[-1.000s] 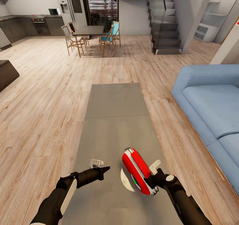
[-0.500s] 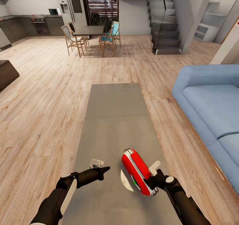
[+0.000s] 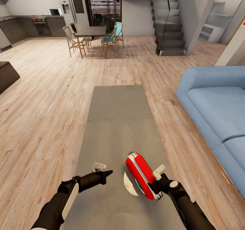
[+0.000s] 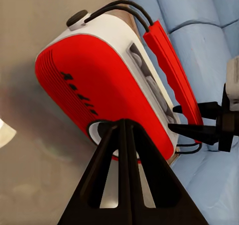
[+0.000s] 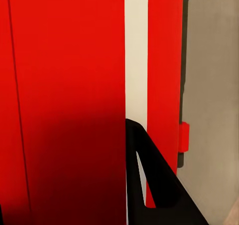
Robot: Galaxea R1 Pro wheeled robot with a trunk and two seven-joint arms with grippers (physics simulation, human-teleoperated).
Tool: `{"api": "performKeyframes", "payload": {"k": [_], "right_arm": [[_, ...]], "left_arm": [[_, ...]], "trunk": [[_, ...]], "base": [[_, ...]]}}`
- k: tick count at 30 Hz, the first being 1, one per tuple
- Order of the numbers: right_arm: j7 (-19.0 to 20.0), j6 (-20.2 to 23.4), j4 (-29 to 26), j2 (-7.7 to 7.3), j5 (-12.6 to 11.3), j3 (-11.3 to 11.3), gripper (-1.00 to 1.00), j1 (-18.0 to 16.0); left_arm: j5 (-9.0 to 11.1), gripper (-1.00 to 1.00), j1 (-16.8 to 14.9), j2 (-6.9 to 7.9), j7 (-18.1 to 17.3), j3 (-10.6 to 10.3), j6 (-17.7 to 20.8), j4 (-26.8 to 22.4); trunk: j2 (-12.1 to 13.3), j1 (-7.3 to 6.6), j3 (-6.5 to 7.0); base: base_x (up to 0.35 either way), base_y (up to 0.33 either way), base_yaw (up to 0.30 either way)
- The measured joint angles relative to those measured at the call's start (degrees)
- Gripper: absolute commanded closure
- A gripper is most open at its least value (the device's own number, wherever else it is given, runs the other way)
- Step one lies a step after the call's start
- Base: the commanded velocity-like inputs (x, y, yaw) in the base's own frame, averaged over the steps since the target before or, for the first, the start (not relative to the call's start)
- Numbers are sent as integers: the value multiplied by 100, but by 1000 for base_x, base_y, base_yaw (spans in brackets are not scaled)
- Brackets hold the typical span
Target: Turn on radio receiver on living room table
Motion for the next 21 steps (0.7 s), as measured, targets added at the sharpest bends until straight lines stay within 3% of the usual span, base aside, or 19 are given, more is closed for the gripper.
{"api": "performKeyframes", "payload": {"k": [21], "right_arm": [[-9,-23,23,-37,-140,-8,100,-2]], "left_arm": [[0,100,1,1,0,1,1,-2]], "trunk": [[0,0,0]], "base": [[0,0,0]]}}
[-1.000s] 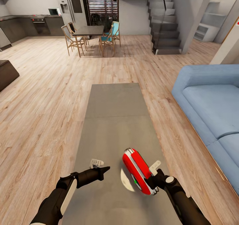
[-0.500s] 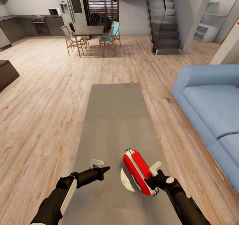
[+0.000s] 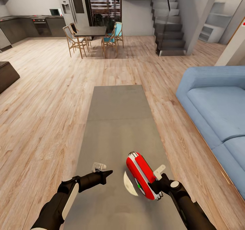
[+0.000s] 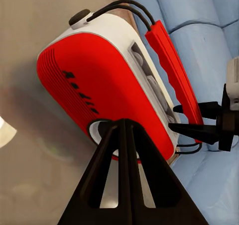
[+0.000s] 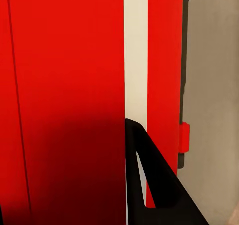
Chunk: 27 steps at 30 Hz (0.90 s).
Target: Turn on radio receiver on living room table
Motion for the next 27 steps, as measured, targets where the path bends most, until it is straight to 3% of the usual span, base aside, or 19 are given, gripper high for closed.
{"api": "performKeyframes", "payload": {"k": [27], "right_arm": [[-20,-6,-2,36,85,8,100,1]], "left_arm": [[12,100,7,10,-27,-1,-1,-33]], "trunk": [[2,-1,1]], "base": [[0,0,0]]}}
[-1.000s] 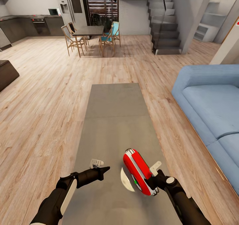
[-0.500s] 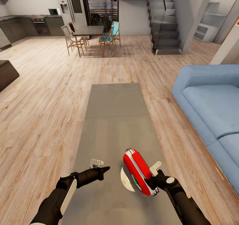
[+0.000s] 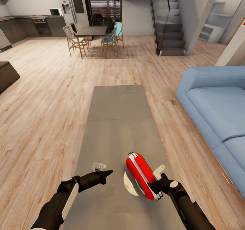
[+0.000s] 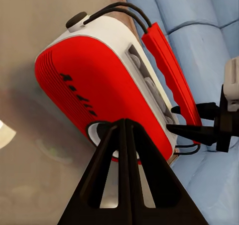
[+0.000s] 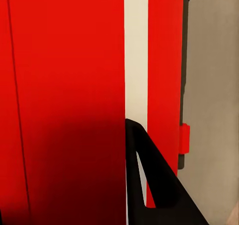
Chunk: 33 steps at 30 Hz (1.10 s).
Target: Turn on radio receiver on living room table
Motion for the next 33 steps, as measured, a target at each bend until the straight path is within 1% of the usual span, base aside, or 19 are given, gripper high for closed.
{"api": "performKeyframes", "payload": {"k": [4,6,9,11,17,33], "right_arm": [[-1,3,0,-11,-32,0,100,0],[23,-42,9,49,128,-25,100,-1],[28,-30,-2,53,157,-19,100,0],[28,-30,-2,50,150,-18,100,0],[22,-89,-7,-8,31,-5,100,30],[29,-39,-29,-24,5,24,100,37]], "left_arm": [[1,100,0,3,-17,0,0,-6],[6,100,1,7,-19,-8,-7,-27],[6,100,0,6,-19,-9,-8,-26],[6,100,0,6,-20,-9,-7,-26],[6,100,0,6,-26,-8,-8,-26],[6,100,-1,6,-27,-10,-8,-25]], "trunk": [[0,0,0],[1,-1,1],[1,-1,1],[1,-1,1],[1,0,1],[1,0,1]], "base": [[0,0,0],[0,0,0],[0,0,0],[0,0,0],[0,0,0],[0,0,0]]}}
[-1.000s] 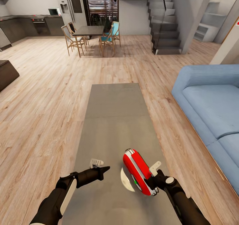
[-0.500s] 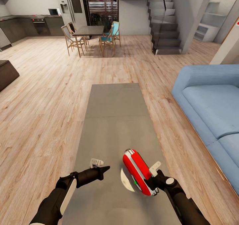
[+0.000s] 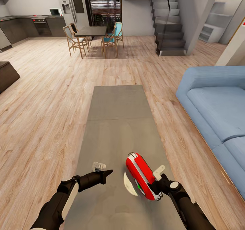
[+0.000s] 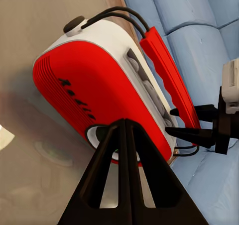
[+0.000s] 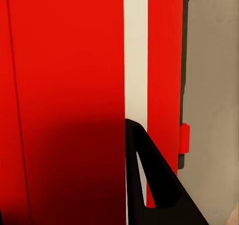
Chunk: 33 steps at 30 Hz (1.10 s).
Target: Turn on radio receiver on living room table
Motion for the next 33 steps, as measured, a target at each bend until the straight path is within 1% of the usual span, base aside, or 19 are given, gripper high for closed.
{"api": "performKeyframes", "payload": {"k": [12,13,14,15,18,21,25,33], "right_arm": [[7,219,-41,0,-72,24,100,0],[15,645,-136,3,-57,36,100,2],[10,1186,-223,-1,-29,40,100,0],[9,1352,-292,2,-68,46,100,2],[8,1639,-419,1,-87,95,100,3],[8,1780,-500,5,-12,149,100,3],[5,1858,-548,21,76,174,100,3],[37,1867,-562,37,173,172,100,2]], "left_arm": [[0,100,0,0,0,8,-1,0],[0,100,-1,0,0,7,-2,1],[0,100,1,1,0,9,0,-1],[0,100,0,0,0,8,-1,1],[0,100,-1,0,0,8,-2,0],[0,100,-1,0,0,8,0,1],[0,100,-1,0,0,8,-2,2],[0,100,-1,0,0,14,-2,2]], "trunk": [[0,0,0],[0,0,0],[0,-1,0],[0,0,0],[0,0,0],[0,0,0],[0,0,0],[0,0,0]], "base": [[0,0,0],[0,0,0],[0,0,0],[0,0,0],[0,0,0],[0,0,0],[0,0,0],[0,0,0]]}}
